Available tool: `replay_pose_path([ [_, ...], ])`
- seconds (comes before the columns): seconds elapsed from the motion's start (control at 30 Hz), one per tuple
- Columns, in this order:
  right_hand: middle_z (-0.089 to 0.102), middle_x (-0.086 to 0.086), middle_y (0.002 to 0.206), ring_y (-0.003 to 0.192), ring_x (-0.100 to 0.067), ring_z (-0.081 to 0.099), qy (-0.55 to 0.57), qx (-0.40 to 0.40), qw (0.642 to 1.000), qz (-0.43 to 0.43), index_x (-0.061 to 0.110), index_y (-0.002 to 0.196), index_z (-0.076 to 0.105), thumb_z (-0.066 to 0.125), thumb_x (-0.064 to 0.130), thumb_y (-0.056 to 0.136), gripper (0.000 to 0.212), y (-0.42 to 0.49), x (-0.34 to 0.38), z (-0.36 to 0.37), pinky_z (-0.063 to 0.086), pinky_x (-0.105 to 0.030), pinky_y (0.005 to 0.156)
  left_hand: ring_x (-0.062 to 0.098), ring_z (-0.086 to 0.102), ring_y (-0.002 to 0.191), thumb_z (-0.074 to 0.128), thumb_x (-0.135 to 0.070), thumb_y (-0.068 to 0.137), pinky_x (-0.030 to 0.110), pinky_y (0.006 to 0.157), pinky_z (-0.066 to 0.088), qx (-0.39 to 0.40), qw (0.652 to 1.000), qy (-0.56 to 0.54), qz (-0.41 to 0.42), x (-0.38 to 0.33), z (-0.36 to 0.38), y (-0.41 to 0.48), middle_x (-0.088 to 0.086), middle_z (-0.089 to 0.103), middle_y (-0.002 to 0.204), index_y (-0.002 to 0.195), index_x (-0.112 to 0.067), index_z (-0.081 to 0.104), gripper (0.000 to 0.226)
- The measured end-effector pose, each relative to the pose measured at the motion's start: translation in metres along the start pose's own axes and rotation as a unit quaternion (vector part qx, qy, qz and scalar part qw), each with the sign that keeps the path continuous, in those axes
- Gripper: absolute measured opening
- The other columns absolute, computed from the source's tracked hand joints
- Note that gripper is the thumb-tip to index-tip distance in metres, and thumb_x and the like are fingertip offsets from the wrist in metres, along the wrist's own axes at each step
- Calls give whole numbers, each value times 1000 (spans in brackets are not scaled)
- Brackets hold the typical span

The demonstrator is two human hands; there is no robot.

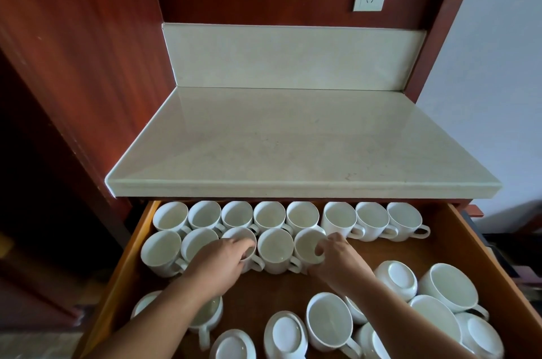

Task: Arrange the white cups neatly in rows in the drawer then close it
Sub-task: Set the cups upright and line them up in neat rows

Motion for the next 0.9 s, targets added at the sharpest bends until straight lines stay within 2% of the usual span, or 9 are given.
replay_pose_path([
  [0.13,45,4,116,91,-18,59,1,-6,1000,0,22,104,58,83,49,73,48,-1,2,0,52,-30,82,17,61,92,59,-23,93,37,75,53,1,1000,-10,-3,-1,-1,-1,-11,64,101,121,-36,55,31],
  [0.37,43,2,113,88,-20,60,4,-6,1000,1,20,104,56,80,48,74,47,-1,4,2,54,-35,82,16,63,84,57,-20,90,41,72,56,15,1000,-6,-4,-4,-5,0,-11,65,97,123,-38,48,40],
  [0.5,44,4,117,90,-16,58,6,17,1000,-5,22,111,57,80,45,74,49,-1,2,-5,49,-26,78,15,59,83,59,-21,89,34,68,50,8,1000,-18,1,-7,-7,-1,-13,62,98,132,-38,46,49],
  [0.63,51,6,116,92,-13,55,15,33,999,2,27,112,56,82,47,71,52,1,-1,-18,39,-21,68,18,61,88,57,-21,91,35,69,51,0,1000,-18,6,-10,-5,-4,-11,62,103,135,-38,45,49],
  [0.77,54,6,114,93,-14,55,18,31,999,12,29,108,56,81,47,73,47,1,-2,-18,38,-22,68,19,61,87,54,-17,91,36,69,51,-8,1000,-23,2,-7,0,-3,-9,62,103,134,-38,47,48],
  [0.9,51,5,112,93,-14,56,25,22,999,16,28,110,56,80,45,75,46,0,1,-14,43,-25,76,19,60,85,53,-16,92,35,67,50,-16,1000,-23,10,-7,2,-4,-8,60,100,133,-36,49,46],
])
Point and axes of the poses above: each hand's wrist, its own y-axis towards the middle knuckle, its own z-axis out of the palm, x = y × z, the point moved 1 cm from there along y, towards the middle knuckle
